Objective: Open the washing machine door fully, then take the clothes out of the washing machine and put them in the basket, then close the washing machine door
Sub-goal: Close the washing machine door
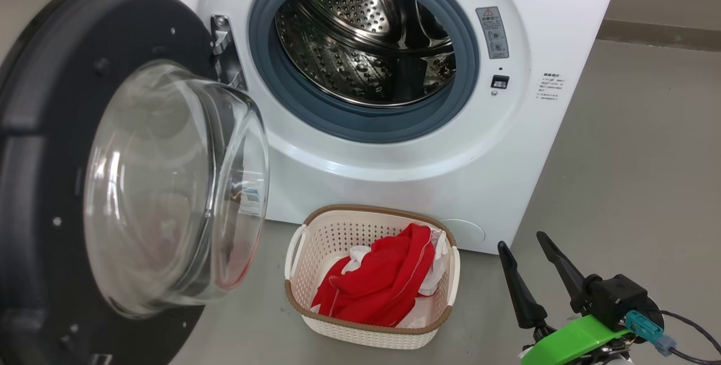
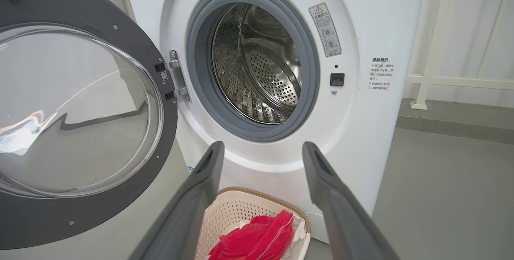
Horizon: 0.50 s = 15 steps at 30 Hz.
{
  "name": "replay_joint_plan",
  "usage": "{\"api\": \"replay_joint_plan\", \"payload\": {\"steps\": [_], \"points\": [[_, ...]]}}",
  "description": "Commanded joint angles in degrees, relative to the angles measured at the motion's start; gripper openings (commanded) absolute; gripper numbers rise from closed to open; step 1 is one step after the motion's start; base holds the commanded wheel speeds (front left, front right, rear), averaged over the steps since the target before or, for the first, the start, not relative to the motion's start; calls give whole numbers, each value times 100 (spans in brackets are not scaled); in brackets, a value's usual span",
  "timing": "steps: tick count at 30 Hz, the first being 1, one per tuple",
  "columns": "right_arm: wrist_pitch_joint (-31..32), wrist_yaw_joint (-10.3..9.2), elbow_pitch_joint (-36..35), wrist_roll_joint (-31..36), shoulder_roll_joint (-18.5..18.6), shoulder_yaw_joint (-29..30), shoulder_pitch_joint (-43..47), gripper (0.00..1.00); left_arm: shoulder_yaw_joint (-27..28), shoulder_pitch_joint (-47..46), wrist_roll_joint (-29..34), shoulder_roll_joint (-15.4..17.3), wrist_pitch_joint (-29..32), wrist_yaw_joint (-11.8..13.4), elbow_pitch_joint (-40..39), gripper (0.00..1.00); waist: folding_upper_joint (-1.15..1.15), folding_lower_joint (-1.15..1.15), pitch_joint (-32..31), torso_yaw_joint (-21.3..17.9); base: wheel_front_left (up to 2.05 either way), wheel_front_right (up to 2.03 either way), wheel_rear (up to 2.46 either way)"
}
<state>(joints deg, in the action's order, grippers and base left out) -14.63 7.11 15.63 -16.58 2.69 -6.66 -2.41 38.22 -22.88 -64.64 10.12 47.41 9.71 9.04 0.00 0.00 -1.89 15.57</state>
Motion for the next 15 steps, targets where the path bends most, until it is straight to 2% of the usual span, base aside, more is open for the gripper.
{"api": "replay_joint_plan", "payload": {"steps": [1,11,15], "points": [[-37,37,-132,-17,19,-129,-118,100,-11,112,-52,-5,126,73,-425,0,0,0,13,-21,0,0,0],[-37,37,-116,-33,19,-134,-185,100,-264,546,-224,-524,296,196,-1444,0,0,0,60,-140,0,0,0],[-37,37,-112,-51,19,-148,-191,100,-435,730,-296,-633,286,234,-1714,0,0,0,75,-193,0,0,0]]}}
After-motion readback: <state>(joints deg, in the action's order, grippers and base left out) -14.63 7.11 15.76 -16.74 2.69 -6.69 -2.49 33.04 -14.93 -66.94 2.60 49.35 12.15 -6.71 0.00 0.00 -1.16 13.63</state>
